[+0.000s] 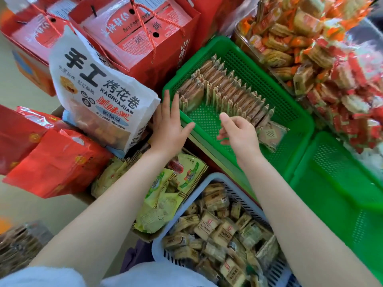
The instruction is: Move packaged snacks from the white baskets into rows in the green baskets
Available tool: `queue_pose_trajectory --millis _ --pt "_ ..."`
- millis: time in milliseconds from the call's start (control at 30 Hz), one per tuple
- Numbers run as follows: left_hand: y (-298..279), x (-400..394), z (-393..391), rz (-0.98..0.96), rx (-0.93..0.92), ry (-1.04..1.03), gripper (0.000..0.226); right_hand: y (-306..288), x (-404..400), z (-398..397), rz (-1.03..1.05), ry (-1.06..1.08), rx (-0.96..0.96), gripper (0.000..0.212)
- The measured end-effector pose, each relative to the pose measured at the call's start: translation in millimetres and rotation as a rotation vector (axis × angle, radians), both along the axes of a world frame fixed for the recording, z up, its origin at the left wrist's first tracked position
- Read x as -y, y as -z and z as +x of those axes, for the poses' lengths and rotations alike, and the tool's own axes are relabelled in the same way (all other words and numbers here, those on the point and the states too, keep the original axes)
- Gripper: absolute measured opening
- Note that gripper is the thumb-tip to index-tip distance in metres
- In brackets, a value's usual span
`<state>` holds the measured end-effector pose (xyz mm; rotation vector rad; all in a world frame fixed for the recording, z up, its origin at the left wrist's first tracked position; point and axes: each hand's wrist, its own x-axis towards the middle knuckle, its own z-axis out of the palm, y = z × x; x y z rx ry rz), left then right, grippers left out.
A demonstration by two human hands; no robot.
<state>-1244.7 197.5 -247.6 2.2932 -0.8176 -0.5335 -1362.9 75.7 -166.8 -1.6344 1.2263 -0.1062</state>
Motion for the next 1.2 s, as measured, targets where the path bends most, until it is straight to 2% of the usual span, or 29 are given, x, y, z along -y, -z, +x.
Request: queue_pose_trajectory --millis 100,200,333,433,533,733,833,967,1067,1133,1200 --pt "-19 -21 -63 -0.096 -0.011 0.042 0.057 -16 -29 -76 -0.069 -0.083 -0.007 0.030" --pt "-16 -50 -131 -0.026 -0.076 0.303 0.041 1 -55 -156 -0.166 -0.159 -0.176 0.027" --pt "11 -79 -191 0.369 0.011 0.528 0.061 42 -87 -251 -0.110 -0.136 -0.463 0.022" --pt "25 -95 -210 0.501 0.066 0.576 0.070 73 -113 -294 -0.054 -0.119 -0.573 0.016" --pt "33 -106 -216 0.549 0.126 0.587 0.073 96 -131 -305 -0.075 -0.153 -0.584 0.050" --pt "41 -120 -216 0.494 0.095 0.619 0.077 125 -133 -279 -0.233 -0.383 -0.563 0.090" --pt "37 -117 -213 0.456 0.016 0.597 0.075 138 -131 -274 -0.245 -0.417 -0.603 0.098" --pt "35 -119 -207 0.447 -0.062 0.591 0.071 135 -121 -273 -0.276 -0.358 -0.695 0.088" --pt "28 -118 -205 0.411 -0.108 0.593 0.066 118 -122 -276 -0.291 -0.257 -0.652 0.082" --pt "18 -113 -207 0.353 -0.272 0.527 0.061 100 -129 -279 -0.283 -0.201 -0.529 0.080" --pt "6 -108 -213 0.277 -0.586 0.401 0.055 80 -136 -277 -0.202 -0.209 -0.349 0.081"
